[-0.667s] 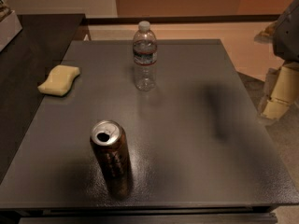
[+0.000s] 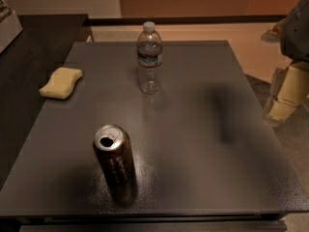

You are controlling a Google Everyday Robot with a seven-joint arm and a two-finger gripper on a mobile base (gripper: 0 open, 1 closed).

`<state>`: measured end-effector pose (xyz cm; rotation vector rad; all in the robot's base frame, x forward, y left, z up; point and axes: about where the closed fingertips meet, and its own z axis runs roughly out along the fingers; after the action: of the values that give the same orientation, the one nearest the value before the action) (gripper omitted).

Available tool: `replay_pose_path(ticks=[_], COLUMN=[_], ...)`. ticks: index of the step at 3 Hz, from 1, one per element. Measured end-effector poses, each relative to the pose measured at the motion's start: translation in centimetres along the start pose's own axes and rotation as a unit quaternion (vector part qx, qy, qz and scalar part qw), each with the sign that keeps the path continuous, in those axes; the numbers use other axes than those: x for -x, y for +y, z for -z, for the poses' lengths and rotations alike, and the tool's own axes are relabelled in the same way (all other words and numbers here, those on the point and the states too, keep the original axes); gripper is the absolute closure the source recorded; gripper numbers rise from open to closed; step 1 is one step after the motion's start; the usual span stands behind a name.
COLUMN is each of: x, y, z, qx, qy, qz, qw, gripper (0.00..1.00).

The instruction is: Pick water bottle

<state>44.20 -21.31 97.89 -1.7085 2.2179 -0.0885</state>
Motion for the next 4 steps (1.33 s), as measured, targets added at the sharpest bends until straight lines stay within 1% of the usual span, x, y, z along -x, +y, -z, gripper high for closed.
replay_pose_path(ticks=[1,2,3,4], x=[2.1,5.2,8.4,11.8], y=[-1.4,-3.3,-5.0,-6.2], z=[-0.7,-2.6,-4.8,-6.9], qx=[-0.006,-0.008,-0.011,-0.016], qy=[-0.03,-0.078,-0.128,-0.173], qz=[-0.003,-0.012,-0.023,-0.036], qw=[0.9995,0.9968,0.9915,0.9842], gripper=[0.0,0.0,0.0,0.0])
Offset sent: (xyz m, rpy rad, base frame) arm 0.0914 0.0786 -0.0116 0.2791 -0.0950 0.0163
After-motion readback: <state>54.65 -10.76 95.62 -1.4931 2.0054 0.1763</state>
